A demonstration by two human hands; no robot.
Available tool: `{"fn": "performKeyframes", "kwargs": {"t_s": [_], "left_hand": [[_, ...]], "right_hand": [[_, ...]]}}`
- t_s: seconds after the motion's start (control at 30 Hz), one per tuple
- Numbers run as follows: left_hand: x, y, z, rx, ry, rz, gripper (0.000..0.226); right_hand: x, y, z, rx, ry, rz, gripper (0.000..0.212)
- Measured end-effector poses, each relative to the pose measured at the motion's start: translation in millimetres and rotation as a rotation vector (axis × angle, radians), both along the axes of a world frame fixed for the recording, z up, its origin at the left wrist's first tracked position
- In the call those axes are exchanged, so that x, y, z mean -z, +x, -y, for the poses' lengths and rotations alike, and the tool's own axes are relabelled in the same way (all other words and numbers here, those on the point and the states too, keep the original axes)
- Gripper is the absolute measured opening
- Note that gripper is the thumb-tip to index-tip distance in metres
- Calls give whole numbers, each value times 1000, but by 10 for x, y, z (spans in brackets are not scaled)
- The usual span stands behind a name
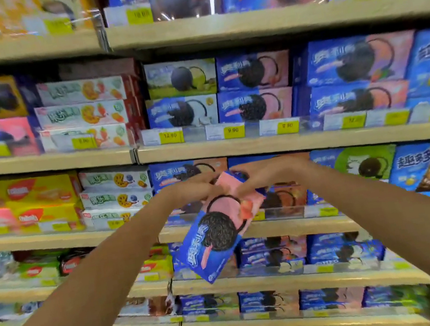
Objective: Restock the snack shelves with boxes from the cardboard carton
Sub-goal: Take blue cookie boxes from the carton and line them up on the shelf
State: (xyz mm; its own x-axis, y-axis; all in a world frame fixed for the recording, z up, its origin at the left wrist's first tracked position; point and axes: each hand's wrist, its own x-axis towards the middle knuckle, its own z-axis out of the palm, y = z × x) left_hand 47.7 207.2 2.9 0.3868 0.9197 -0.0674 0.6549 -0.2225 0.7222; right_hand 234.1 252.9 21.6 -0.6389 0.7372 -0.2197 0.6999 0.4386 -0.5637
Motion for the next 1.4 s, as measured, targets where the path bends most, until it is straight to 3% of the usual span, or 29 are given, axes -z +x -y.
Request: {"fn": "performKeyframes", "kwargs": {"t_s": [0.1, 0.2, 0.27, 0.43, 0.57, 0.67, 0.8, 0.87, 1.0, 1.17, 1.27, 1.4], "left_hand": [[-342, 3, -35, -31, 69, 88, 15], [-603, -15, -119, -53, 132, 117, 57], [-742, -11, -151, -74, 135, 127, 70], [-908, -64, -343, -262, 389, 138, 56], [-1017, -198, -552, -534, 550, 395, 55], [-1063, -284, -687, -548, 445, 426, 67], [-1118, -171, -749, -441, 168, 508, 40], [-1139, -95, -857, -485, 188, 561, 31], [-1128, -41, -1074, -562, 272, 692, 44], [-1153, 43, -1330, -557, 385, 677, 50], [-1244, 118, -1470, -516, 375, 650, 54], [-1308, 211, -1667, -501, 377, 586, 52]], "right_hand": [[-273, 31, -75, 16, 124, -159, 62], [-475, 64, -170, 90, 231, -273, 71], [-595, 88, -237, 141, 277, -360, 70], [-915, 280, -578, 408, 293, -764, 45], [-1074, 447, -683, 524, 202, -1041, 36], [-1032, 535, -794, 585, 108, -1165, 35], [-977, 521, -916, 589, 4, -1325, 16], [-946, 496, -1034, 612, 27, -1350, 12], [-949, 451, -1212, 755, 213, -1238, 39], [-1062, 396, -1350, 757, 462, -1009, 53], [-1115, 421, -1509, 872, 551, -784, 47], [-1129, 437, -1615, 869, 536, -758, 53]]}}
